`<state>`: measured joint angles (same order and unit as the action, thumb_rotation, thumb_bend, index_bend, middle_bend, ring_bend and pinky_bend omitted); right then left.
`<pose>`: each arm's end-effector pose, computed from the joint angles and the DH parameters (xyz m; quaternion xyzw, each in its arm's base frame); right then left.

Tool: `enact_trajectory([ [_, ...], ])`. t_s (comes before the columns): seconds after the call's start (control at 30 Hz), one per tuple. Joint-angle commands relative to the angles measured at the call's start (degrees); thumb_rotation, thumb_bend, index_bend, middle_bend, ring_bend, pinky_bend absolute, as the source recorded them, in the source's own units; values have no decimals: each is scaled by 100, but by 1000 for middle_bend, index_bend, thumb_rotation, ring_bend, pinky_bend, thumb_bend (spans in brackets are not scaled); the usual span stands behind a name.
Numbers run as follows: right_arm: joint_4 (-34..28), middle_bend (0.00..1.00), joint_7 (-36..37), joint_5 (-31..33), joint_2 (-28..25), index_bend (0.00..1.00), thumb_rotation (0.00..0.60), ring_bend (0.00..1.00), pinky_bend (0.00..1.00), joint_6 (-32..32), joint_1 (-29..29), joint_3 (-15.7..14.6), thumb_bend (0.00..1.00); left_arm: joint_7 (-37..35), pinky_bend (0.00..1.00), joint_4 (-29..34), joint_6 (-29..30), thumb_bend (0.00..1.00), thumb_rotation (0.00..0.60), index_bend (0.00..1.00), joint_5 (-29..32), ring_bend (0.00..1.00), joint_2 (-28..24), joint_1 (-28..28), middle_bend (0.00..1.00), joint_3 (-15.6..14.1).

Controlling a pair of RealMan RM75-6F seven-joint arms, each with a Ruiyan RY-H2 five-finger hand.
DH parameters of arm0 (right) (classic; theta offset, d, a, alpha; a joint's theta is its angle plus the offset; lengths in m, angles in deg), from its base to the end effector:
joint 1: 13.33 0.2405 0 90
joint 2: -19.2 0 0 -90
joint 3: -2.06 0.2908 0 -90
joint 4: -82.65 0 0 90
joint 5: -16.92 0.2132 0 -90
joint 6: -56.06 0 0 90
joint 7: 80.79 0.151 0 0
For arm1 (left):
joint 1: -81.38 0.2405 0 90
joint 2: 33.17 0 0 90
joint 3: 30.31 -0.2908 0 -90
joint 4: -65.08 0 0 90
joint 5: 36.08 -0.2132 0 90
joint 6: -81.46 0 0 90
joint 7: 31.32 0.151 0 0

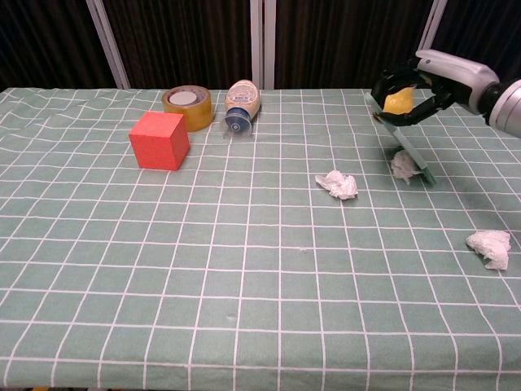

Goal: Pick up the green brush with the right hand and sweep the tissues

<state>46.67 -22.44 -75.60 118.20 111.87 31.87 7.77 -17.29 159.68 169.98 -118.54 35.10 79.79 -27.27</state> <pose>-0.2489 -0.4522 -0.0064 0.6336 -0.5182 0.4991 0.2844 -0.3454 0.1706 0.1542 -0.5796 -0.3642 -0.3332 0.6484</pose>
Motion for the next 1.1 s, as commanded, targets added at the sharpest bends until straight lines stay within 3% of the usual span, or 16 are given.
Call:
enact_trajectory([
  [0.03, 220, 538, 606, -105, 377, 646, 600, 241, 174, 247, 178, -97, 383, 31, 118, 25, -25, 58, 600, 238, 11, 116, -10, -13, 203, 0],
  [0.4, 179, 538, 1330, -258, 829, 645, 600, 241, 160, 701, 462, -239, 381, 41, 118, 51, -24, 58, 600, 237, -8, 116, -42, -8, 203, -16],
  [0.63, -368, 538, 1259, -295, 481, 640, 600, 241, 156, 1100, 289, -369, 381, -25, 118, -5, -34, 58, 600, 238, -29, 116, -7, -7, 203, -30],
  [0.73, -962, 538, 969, -244, 1, 632, 600, 241, 154, 1325, 23, -436, 380, -74, 118, -60, -72, 59, 600, 237, -38, 116, 20, -27, 203, -35],
  [0.97, -3159, 539, -332, 109, -1503, 613, 600, 241, 68, 1739, -867, -662, 381, -146, 118, -162, -142, 58, 600, 238, -84, 116, 78, -96, 203, -21],
  [1.1, -3974, 540, -992, 378, -1985, 606, 600, 240, 45, 1908, -1379, -829, 386, -215, 118, -247, -194, 59, 600, 238, -83, 116, 120, -139, 203, -4],
])
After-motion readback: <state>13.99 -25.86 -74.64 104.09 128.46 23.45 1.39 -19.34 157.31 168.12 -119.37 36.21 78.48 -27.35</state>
